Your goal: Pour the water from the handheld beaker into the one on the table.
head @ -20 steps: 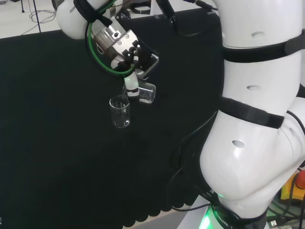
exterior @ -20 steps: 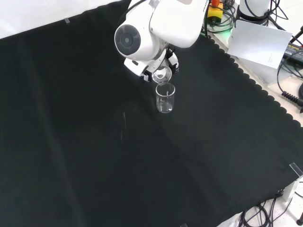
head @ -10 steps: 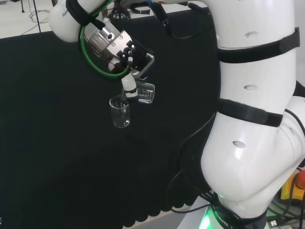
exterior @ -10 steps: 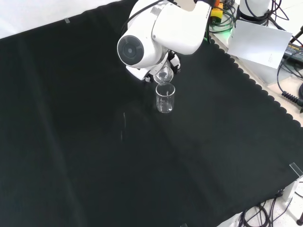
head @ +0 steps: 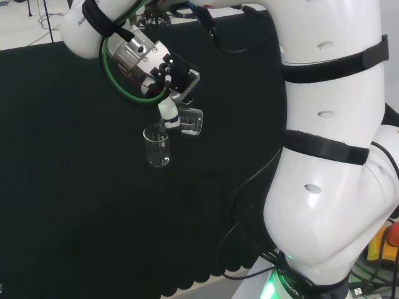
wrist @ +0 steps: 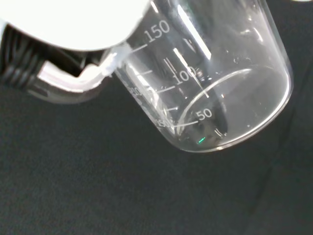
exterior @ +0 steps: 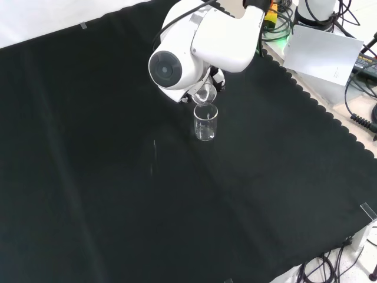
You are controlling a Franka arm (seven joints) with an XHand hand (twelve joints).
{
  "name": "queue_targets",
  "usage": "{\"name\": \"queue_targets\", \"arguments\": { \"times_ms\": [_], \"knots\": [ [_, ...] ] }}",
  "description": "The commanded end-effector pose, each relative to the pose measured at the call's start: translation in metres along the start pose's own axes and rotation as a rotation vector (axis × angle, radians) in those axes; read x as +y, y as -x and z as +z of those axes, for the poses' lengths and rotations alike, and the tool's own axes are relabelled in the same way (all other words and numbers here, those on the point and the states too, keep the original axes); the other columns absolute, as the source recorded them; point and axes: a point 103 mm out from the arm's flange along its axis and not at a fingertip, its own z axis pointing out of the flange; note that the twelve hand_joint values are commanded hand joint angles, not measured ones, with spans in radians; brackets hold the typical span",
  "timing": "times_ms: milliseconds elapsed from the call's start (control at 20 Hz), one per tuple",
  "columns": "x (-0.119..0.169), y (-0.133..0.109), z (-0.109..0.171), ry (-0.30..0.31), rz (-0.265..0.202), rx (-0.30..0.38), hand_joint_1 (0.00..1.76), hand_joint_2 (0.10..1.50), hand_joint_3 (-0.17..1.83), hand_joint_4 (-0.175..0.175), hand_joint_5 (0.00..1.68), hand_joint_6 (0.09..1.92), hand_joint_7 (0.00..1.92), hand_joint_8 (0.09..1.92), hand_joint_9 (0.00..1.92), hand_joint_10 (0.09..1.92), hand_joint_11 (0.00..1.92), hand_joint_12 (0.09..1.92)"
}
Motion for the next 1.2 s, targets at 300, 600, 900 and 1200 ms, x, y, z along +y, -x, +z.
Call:
{"name": "queue_targets", "arguments": {
  "times_ms": [300,600,900,1200],
  "knots": [
    [-0.001,0.002,-0.002,-0.031,0.016,-0.020,1.31,0.49,1.01,-0.175,1.20,0.95,1.26,0.92,1.57,0.80,1.24,0.84],
    [-0.001,-0.001,-0.004,-0.040,0.020,-0.037,1.31,0.50,1.02,-0.175,1.18,0.99,1.24,0.96,1.57,0.82,1.22,0.85],
    [0.000,-0.004,-0.008,-0.047,0.026,-0.059,1.31,0.50,1.03,-0.175,1.18,1.00,1.24,0.97,1.57,0.83,1.22,0.86],
    [0.000,-0.006,-0.011,-0.058,0.027,-0.069,1.31,0.50,1.03,-0.175,1.18,1.00,1.24,0.97,1.56,0.83,1.22,0.86]
  ]
}}
